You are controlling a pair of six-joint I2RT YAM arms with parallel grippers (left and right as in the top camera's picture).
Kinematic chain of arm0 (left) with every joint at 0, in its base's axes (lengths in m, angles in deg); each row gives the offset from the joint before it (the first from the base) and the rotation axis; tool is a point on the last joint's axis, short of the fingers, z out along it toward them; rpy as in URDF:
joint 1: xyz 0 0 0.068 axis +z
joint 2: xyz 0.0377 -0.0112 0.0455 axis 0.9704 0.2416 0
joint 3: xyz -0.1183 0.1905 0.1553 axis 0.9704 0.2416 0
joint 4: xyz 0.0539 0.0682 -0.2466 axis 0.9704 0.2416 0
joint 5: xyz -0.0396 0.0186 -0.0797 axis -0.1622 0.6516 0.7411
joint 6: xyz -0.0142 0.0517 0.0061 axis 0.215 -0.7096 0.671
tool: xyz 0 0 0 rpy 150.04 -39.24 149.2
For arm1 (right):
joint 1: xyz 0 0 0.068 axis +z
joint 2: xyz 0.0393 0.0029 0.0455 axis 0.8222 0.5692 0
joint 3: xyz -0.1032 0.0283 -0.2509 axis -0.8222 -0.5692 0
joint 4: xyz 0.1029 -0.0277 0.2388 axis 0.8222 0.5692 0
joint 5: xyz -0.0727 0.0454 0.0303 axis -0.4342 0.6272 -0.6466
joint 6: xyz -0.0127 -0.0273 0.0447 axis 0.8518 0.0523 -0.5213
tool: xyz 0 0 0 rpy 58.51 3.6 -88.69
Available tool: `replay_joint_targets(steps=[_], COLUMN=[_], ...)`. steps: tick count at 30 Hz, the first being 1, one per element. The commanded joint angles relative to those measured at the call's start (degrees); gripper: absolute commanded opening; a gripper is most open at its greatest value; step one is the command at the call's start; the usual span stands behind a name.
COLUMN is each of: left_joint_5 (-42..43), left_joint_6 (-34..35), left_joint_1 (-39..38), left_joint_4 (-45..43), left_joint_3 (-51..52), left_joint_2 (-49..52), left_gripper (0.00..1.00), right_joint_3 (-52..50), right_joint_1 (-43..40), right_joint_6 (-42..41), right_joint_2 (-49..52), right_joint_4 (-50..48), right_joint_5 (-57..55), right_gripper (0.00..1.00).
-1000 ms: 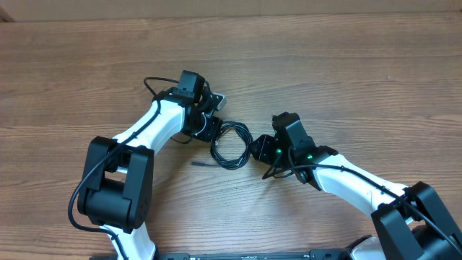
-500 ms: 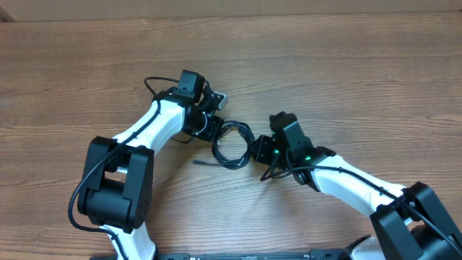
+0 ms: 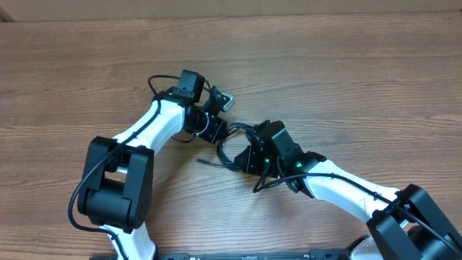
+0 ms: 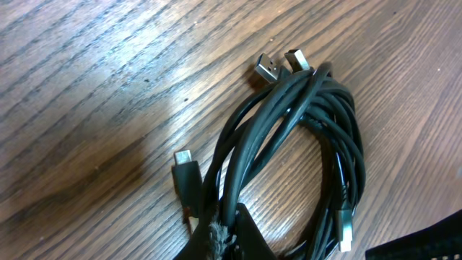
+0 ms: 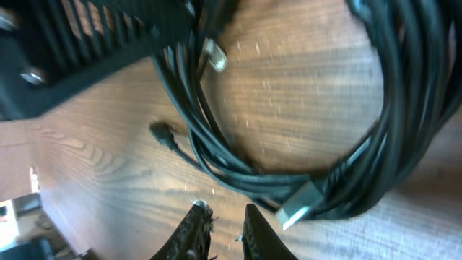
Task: Untangle cables
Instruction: 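Lower the right gripper onto the coil's lower loops and grasp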
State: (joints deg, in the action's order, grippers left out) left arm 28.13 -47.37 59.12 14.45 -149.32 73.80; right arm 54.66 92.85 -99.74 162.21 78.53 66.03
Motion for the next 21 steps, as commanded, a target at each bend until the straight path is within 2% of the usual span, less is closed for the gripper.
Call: replay_joint_targets(steps=[1,9,15,21], left_joint_5=[2.8,3.0,12.0,13.4], left_joint_6=[-2.8,-2.9,-10.5,-11.7], left_joint_1=[-0.5,-0.5,-0.4,-0.4], left_joint_4=[-0.2,-0.2,2.0,2.4], left_joint_3=[0.4,0.4,0.4,0.4], left_joint_2=[0.5,0.5,0.5,0.5], left_gripper=[0.04,0.04,0.04,0.04], right_joint_3=[1.0,1.0,1.0,1.0], right_joint_1=[0.5,1.7,1.7,1.7], right_joint_6=[-5.2,-8.4,-9.5,-9.6], right_joint_2=[0.4,0.4,0.4,0.4], right_joint_4=[2.4,6.0,6.9,7.1], right_joint_5=[2.8,1.0,-2.6,-2.4], right_gripper=[0.15,0.13,0.13,0.14])
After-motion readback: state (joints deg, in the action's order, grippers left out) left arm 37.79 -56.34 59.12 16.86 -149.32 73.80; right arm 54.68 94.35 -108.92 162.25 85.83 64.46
